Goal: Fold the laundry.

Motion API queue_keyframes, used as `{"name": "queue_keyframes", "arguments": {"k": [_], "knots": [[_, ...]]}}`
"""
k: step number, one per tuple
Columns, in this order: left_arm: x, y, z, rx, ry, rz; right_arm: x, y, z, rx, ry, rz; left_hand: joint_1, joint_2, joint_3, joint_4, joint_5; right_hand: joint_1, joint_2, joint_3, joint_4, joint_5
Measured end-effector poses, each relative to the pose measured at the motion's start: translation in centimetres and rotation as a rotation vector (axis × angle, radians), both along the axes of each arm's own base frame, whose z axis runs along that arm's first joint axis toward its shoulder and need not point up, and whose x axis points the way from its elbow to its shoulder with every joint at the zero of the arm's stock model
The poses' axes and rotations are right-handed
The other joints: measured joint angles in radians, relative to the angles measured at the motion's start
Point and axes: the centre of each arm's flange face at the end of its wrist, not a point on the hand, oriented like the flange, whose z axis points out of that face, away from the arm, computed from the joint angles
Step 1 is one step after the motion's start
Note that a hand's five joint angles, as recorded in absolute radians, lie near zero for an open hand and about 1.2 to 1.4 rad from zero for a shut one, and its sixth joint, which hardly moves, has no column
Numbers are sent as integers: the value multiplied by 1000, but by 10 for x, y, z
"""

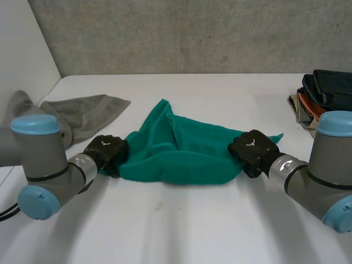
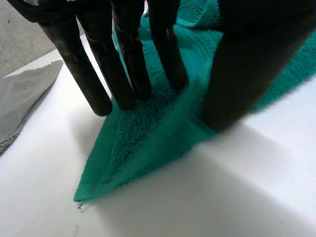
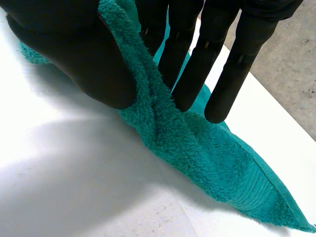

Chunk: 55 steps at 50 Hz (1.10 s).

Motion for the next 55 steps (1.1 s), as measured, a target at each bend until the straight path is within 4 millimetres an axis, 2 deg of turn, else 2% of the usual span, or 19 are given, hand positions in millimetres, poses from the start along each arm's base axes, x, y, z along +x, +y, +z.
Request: {"name": "queue_keyframes", "arguments": {"k": [1,2,6,11,16,20,23,26,29,35,48,51,53,54,55], "knots": [[0,0,0,-1,0,-1,0,0,0,0,0,0,0,0,0,0,0,0,0,0,0,0],[-1,0,1,-5,0,-1,0,0,0,0,-1,-1,155,175,173,177,174,0,0,0,0,0],[-2,-2,4,-20,1,3,0,0,1,3,-3,-4,155,221,219,224,188,-6,-19,-24,-20,-11],[-4,-3,14,-45,11,14,-1,0,7,21,-9,-12,155,222,219,224,188,-471,-515,-517,-527,-516],[-3,0,36,-82,44,29,-9,-8,33,31,-36,-55,155,222,219,224,188,-668,-726,-732,-744,-739],[-2,5,55,-119,72,35,-24,-22,60,46,-62,-113,154,222,219,224,188,-691,-740,-750,-776,-774],[-1,10,68,-147,86,36,-33,-32,72,65,-67,-146,155,222,219,224,188,-691,-740,-750,-776,-774],[0,15,82,-179,99,34,-42,-43,76,100,-56,-171,155,222,219,224,188,-691,-740,-750,-776,-773],[1,18,89,-197,105,32,-46,-50,73,125,-36,-175,155,222,219,224,188,-691,-740,-750,-776,-773],[1,25,107,-244,121,25,-45,-68,47,138,58,-121,154,223,222,224,188,-688,-739,-748,-773,-741],[-4,31,115,-267,130,5,-33,-97,1,54,122,-41,155,225,223,227,188,-635,-690,-697,-698,-666],[-4,31,115,-269,131,6,-30,-103,-9,50,130,-47,154,225,223,227,188,-447,-495,-525,-531,-504],[-3,30,116,-272,131,6,-29,-107,-15,42,140,-57,154,225,223,227,188,-111,-172,-198,-206,-182],[-3,30,116,-274,131,7,-29,-109,-17,35,146,-65,154,225,223,227,188,-1,-44,-71,-86,-60],[-3,30,117,-276,131,8,-29,-110,-18,31,148,-70,155,225,223,227,188,14,-11,-35,-40,-21]]}}
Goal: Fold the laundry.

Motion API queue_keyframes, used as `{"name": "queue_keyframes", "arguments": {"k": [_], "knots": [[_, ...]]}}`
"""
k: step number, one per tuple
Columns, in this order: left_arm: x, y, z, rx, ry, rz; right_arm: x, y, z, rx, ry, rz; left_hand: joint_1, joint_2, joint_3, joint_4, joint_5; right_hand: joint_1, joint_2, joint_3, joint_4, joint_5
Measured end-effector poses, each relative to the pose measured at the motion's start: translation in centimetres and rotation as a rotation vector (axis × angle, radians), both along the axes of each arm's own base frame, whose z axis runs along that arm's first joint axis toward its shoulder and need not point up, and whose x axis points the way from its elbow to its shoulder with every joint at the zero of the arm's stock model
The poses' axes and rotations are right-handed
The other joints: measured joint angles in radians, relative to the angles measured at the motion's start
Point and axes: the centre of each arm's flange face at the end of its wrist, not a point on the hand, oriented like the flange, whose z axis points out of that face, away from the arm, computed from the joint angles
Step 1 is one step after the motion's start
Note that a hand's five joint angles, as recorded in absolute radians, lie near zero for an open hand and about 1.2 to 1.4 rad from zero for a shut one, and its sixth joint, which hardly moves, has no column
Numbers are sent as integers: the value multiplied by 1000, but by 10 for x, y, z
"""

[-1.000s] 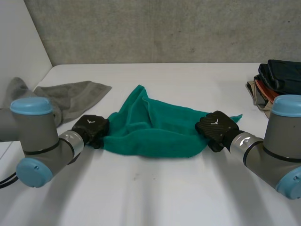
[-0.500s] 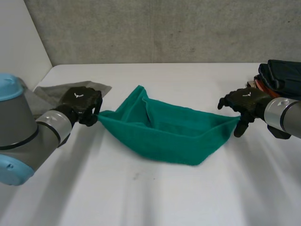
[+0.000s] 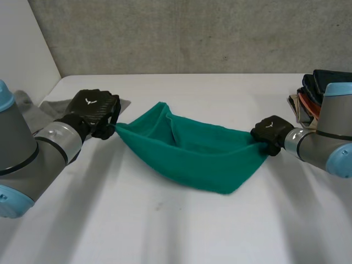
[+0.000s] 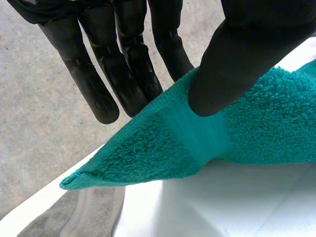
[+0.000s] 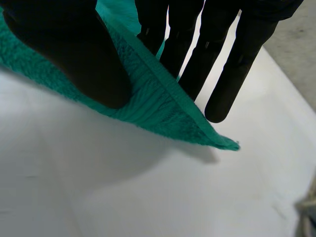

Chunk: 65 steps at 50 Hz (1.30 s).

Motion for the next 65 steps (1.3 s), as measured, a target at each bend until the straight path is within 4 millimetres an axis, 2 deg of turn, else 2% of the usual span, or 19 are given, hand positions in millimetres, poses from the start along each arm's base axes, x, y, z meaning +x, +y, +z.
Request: {"name": "queue_keyframes", "arguments": {"k": [5,10,12,16,19,24,29,34,38,42,44,46,47,49,51,54,59,62,65], "knots": [[2,-1,15,-48,11,12,-3,-9,23,-94,-22,-46,0,0,0,0,0,0,13,27,37,7],[7,1,63,-190,54,45,-15,-5,105,-274,-132,-109,0,0,0,0,0,0,13,27,39,7],[10,4,87,-259,78,58,-21,5,145,-348,-177,-124,0,0,0,0,0,0,13,27,39,7],[15,14,129,-379,119,77,-37,28,203,-456,-213,-148,0,0,0,0,0,0,13,27,40,7],[21,24,159,-464,146,91,-57,45,243,-531,-211,-186,0,0,0,0,0,0,13,33,40,7],[35,35,190,-538,158,124,-86,69,288,-622,-187,-248,0,0,0,0,0,0,13,35,40,30],[44,35,192,-512,136,153,-91,80,296,-618,-182,-235,0,0,0,0,0,0,13,35,40,43],[44,19,167,-410,100,163,-79,76,279,-544,-193,-188,0,0,0,0,0,0,13,35,40,46],[39,-5,133,-307,56,164,-65,60,249,-448,-191,-171,0,0,0,0,0,0,13,35,40,46],[29,-40,95,-247,-14,156,-55,31,209,-363,-153,-198,0,0,0,0,0,0,13,35,40,46],[26,-48,89,-249,-29,153,-55,29,206,-359,-150,-201,0,0,0,0,0,0,13,35,40,46],[16,-70,81,-294,-55,143,-47,7,186,-357,-131,-222,0,1,1,0,0,0,13,36,40,46],[13,-76,81,-314,-57,141,-45,2,185,-368,-133,-226,0,1,1,0,0,0,13,36,40,46],[5,-91,87,-393,-50,137,-37,-9,184,-413,-149,-231,0,2,2,0,0,0,13,37,40,46],[-4,-110,104,-529,-18,141,-27,-22,193,-515,-199,-239,0,2,4,1,0,0,13,37,41,46],[-12,-125,143,-758,61,156,-16,-39,225,-746,-317,-248,0,3,4,1,0,0,13,37,41,46],[-13,-127,193,-1015,179,190,-8,-45,274,-1048,-471,-242,0,3,4,1,0,0,13,37,41,46],[-10,-126,204,-1062,217,218,-5,-41,289,-1136,-518,-228,0,3,4,1,6,0,13,37,41,46],[-8,-128,193,-1022,217,244,-2,-39,286,-1140,-523,-213,0,3,4,1,12,0,13,37,41,46]]}}
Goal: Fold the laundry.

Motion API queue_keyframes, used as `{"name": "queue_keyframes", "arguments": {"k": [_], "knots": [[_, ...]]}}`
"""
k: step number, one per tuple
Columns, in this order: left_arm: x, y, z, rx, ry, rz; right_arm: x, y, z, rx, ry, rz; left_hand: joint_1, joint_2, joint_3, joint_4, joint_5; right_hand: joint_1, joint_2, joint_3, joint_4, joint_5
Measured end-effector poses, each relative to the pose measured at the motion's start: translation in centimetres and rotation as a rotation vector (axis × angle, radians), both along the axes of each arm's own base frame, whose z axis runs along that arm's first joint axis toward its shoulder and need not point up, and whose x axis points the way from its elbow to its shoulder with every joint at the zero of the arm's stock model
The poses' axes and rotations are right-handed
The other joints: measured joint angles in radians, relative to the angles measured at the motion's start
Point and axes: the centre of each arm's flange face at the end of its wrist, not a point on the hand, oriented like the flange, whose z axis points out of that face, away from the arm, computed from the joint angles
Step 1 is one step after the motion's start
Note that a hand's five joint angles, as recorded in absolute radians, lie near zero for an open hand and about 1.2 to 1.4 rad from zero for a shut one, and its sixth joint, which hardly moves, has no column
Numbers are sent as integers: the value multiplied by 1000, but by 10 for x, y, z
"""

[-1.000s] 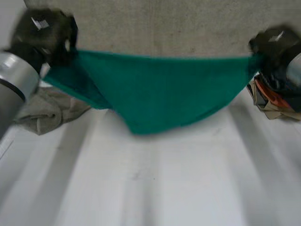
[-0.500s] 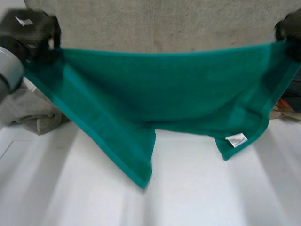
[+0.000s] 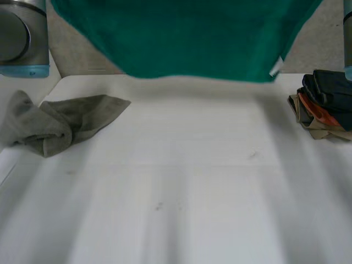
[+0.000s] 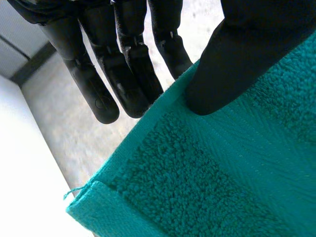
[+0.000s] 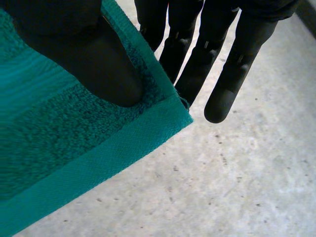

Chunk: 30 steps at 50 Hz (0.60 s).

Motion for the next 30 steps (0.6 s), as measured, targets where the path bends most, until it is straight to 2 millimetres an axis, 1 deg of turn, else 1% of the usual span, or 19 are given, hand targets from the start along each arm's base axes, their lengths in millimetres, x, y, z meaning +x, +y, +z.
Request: {"name": "queue_keyframes", "arguments": {"k": [3,5,6,7,8,10,12,14,15,16,17,19,22,23,24,26,27,28,30], "knots": [[2,-3,-28,99,-13,13,3,0,-16,50,24,17,0,0,0,0,0,0,0,0,0,0],[4,-3,-52,180,-32,19,5,0,-34,106,49,32,0,0,0,0,0,0,0,0,0,0],[4,-3,-59,202,-38,21,5,0,-39,123,56,37,0,0,0,0,0,0,0,0,0,0],[5,-1,-74,251,-52,22,6,0,-52,164,74,49,0,0,0,0,0,0,0,0,0,0],[5,0,-82,274,-59,22,7,0,-58,185,82,55,0,0,0,0,0,0,0,0,0,0],[6,6,-113,371,-90,21,8,2,-87,282,116,80,0,0,0,0,0,0,0,0,0,0],[7,13,-135,438,-113,19,9,6,-110,365,142,99,0,0,0,0,0,0,0,0,0,0],[9,23,-164,526,-143,17,9,12,-140,470,171,118,0,0,0,0,0,0,0,0,0,0],[9,24,-168,537,-147,16,9,13,-145,490,176,121,0,0,0,0,0,0,0,0,0,0],[10,31,-184,586,-165,15,8,16,-154,525,185,126,0,0,0,0,0,0,0,0,0,0],[11,38,-198,631,-181,14,7,23,-177,610,207,135,0,0,0,0,0,0,0,0,0,0],[14,49,-218,695,-205,14,6,32,-197,691,234,138,0,0,0,0,0,0,0,0,0,0],[18,67,-241,783,-246,19,2,47,-222,799,288,133,0,0,0,0,0,0,0,0,0,0],[21,76,-249,822,-270,24,0,55,-232,853,324,127,0,0,0,0,0,0,0,0,0,0],[23,82,-253,844,-284,27,-2,59,-238,881,344,124,0,0,0,0,0,0,0,0,0,0],[28,100,-262,906,-341,41,-8,75,-251,968,419,110,0,0,0,0,0,0,0,0,0,0],[30,108,-263,931,-370,48,-10,81,-254,997,446,106,0,0,0,0,0,0,0,0,0,0],[34,120,-264,962,-413,59,-15,93,-257,1051,504,96,0,0,0,0,0,0,0,0,0,0],[35,124,-264,971,-427,62,-16,96,-257,1065,521,93,0,0,0,0,0,0,0,0,0,0]]}}
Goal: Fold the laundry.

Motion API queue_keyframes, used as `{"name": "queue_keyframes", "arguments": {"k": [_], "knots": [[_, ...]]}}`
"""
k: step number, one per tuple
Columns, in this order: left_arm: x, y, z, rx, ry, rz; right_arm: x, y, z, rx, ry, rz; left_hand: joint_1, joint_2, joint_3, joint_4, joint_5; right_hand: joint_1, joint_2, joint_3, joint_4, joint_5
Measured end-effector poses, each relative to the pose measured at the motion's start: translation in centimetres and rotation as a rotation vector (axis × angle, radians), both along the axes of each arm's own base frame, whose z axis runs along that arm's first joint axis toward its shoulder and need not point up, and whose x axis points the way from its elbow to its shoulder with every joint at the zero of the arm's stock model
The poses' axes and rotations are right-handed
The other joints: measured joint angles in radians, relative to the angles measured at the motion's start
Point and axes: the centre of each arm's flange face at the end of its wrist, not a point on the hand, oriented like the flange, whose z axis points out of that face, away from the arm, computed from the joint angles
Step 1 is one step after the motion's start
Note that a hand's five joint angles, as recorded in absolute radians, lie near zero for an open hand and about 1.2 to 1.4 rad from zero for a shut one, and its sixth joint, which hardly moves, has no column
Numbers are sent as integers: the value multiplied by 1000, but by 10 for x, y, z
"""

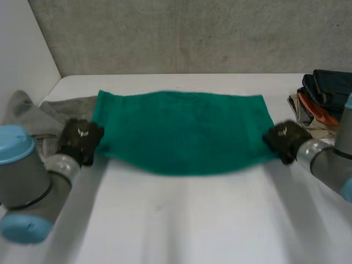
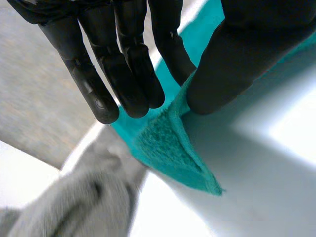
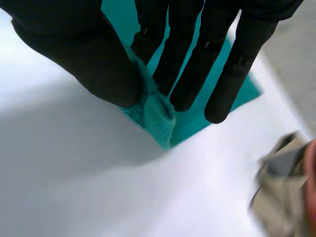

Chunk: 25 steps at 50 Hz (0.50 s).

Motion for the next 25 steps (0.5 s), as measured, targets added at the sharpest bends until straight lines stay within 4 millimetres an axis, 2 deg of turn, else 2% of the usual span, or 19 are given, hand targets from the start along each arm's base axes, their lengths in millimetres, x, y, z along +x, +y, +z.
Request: {"name": "queue_keyframes", "arguments": {"k": [1,5,7,11,14,15,19,25], "knots": [[7,26,2,72,-98,-15,-10,24,2,90,106,13,0,0,0,0,0,0,0,0,0,0],[22,82,9,255,-275,-60,-35,71,20,224,280,26,0,0,0,0,0,0,0,0,0,0],[29,105,13,341,-333,-82,-45,85,28,242,327,28,0,0,0,0,0,0,0,0,0,0],[34,126,21,398,-370,-101,-56,97,38,217,361,18,0,0,0,0,0,0,0,0,0,0],[32,121,24,357,-356,-98,-58,93,38,191,344,2,0,0,0,1,0,0,0,0,0,0],[29,114,25,318,-343,-93,-58,88,36,182,328,-7,0,0,0,1,0,0,0,0,0,0],[15,79,27,164,-292,-80,-50,64,25,138,245,-36,0,0,0,3,0,0,0,0,0,0],[-15,15,21,-51,-228,-76,-22,23,15,-2,144,-44,0,0,0,3,0,0,0,0,0,1]]}}
